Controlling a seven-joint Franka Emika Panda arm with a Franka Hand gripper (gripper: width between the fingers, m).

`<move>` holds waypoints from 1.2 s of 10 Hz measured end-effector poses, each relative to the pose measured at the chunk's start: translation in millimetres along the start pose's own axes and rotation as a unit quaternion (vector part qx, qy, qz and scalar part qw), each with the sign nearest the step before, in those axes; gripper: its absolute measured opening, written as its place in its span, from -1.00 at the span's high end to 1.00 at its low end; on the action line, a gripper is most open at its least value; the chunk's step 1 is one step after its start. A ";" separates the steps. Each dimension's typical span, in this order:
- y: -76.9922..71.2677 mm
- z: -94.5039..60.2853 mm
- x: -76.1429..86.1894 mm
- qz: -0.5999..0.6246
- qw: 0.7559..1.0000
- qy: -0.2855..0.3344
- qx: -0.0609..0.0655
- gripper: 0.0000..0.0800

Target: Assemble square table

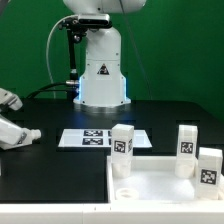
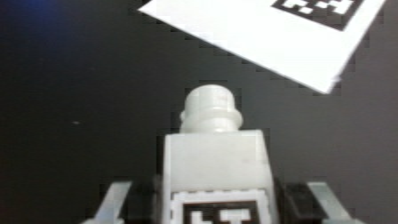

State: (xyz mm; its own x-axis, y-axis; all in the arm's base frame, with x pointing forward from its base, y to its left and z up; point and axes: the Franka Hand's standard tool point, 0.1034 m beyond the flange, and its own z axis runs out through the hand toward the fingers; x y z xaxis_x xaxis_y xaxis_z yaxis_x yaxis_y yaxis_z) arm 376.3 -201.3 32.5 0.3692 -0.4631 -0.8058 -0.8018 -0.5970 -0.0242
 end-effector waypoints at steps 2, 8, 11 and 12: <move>-50.7 -36.0 -33.6 -0.053 0.998 0.034 0.005 0.30; -79.4 -46.3 -33.0 -0.090 0.967 0.238 0.000 0.29; -156.8 -80.7 -41.2 -0.125 0.932 0.342 0.003 0.29; -167.8 -83.4 -40.6 -0.123 0.914 0.386 0.006 0.29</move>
Offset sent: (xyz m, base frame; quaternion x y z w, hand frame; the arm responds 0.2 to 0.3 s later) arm 0.0079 0.0200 0.0135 -0.0589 0.1577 -0.0004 0.9857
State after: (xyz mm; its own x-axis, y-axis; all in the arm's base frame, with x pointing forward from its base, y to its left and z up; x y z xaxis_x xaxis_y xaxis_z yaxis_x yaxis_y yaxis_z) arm 535.0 -137.0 118.6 0.7567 -0.6431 -0.1173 -0.6536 -0.7400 -0.1589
